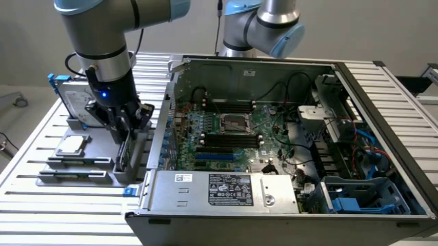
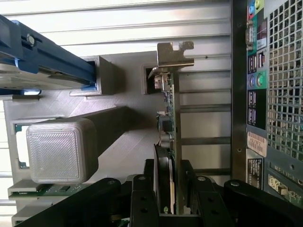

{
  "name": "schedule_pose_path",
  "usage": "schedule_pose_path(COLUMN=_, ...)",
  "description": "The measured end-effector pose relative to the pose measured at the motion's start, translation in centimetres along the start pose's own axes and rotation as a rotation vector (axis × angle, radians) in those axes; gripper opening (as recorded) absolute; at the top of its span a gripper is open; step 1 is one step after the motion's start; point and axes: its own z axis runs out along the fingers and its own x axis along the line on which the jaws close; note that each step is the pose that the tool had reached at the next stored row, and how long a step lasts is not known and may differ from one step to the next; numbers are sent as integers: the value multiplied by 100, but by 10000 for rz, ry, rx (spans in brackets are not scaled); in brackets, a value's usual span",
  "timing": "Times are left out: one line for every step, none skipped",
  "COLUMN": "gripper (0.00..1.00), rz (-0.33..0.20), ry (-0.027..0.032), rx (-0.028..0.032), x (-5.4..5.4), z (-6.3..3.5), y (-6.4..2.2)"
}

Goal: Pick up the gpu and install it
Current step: 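Pick up the gpu and move the gpu toward the slot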

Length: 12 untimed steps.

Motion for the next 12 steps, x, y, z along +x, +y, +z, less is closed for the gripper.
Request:
schedule_pose_path(gripper=36, rz=-1, ry=4, rx=-44, x=0, z=1, y=0)
schedule_pose_path(gripper=36, rz=-3, ry=9, rx=-86, x=0, z=2, y=0)
schedule_pose_path(gripper=34, rz=-3, ry=14, rx=-114, x=1, z=3, y=1)
schedule_pose_path(gripper=34, rz=-4, ry=24, rx=-131, x=1, z=3, y=1)
schedule_pose_path(gripper=34, rz=-5, ry=25, rx=-143, x=1, z=3, y=0)
schedule_pose_path(gripper=27, rz=-6, ry=27, rx=-150, x=0, z=4, y=0)
schedule_pose_path(gripper=27, rz=-6, ry=29, rx=-153, x=0, z=4, y=0)
schedule_pose_path(gripper=27, rz=-6, ry=32, rx=-155, x=0, z=5, y=0)
schedule_pose_path(gripper=27, rz=-6, ry=35, rx=-158, x=0, z=5, y=0)
schedule_pose_path(gripper=27, rz=-7, ry=39, rx=-161, x=0, z=5, y=0)
schedule_pose_path(gripper=27, rz=-6, ry=41, rx=-165, x=0, z=5, y=0)
schedule_pose_path(gripper=27, rz=-6, ry=44, rx=-167, x=0, z=5, y=0)
